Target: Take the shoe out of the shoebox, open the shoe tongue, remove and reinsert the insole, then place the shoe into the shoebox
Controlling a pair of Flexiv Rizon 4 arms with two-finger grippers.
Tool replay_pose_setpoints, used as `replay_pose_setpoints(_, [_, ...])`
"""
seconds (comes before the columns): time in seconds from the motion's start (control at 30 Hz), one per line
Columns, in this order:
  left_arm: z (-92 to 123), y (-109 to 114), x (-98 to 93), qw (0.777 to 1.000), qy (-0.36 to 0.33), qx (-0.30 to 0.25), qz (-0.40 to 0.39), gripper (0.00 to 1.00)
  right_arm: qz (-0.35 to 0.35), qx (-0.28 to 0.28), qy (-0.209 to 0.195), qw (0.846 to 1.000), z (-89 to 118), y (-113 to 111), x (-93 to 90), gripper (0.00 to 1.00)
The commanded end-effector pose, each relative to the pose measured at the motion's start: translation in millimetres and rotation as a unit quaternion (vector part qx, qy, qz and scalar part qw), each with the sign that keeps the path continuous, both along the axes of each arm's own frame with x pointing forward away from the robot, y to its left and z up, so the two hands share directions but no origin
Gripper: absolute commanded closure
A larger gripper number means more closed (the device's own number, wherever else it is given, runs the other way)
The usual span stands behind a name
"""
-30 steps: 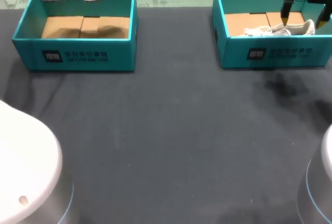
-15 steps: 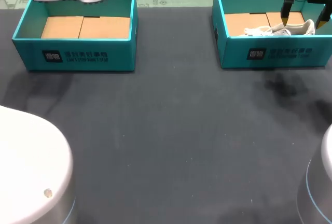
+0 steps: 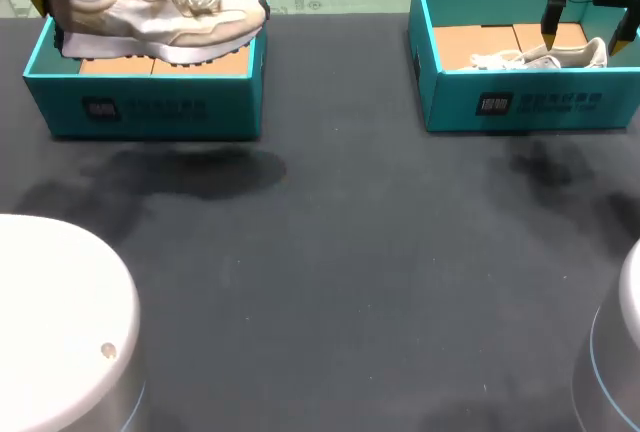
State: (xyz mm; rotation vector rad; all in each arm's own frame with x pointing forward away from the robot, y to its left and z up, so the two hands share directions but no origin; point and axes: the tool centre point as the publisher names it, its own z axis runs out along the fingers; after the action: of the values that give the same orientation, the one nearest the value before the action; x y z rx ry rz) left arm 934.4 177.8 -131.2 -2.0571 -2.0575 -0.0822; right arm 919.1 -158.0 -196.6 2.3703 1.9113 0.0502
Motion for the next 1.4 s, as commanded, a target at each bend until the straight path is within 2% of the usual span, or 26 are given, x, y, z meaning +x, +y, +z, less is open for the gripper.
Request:
replay_pose_setpoints(0.03, [2.3,-9.2,-65.4,0.981,-0.19,-0.002,-0.038,1.0,0.0,0.0,0.0,1.0,-0.4,0.0,-0.2,0.0])
replay_pose_setpoints(0.4, [-12.6,-36.1,-120.5,0.979,-0.198,0.003,-0.055,1.0,0.0,0.0,0.0,1.0,-0.4,0.0,-0.2,0.0])
replay_pose_setpoints(0.7, [-29.9,-69.9,-144.2,0.979,-0.189,0.006,-0.068,1.0,0.0,0.0,0.0,1.0,-0.4,0.0,-0.2,0.0])
replay_pose_setpoints(1.0, [-49.8,-104.3,-159.5,0.983,-0.163,0.005,-0.082,1.0,0.0,0.0,0.0,1.0,-0.4,0.0,-0.2,0.0])
replay_pose_setpoints(1.4, [-75.5,-144.3,-161.8,0.991,-0.107,0.005,-0.075,1.0,0.0,0.0,0.0,1.0,-0.4,0.0,-0.2,0.0])
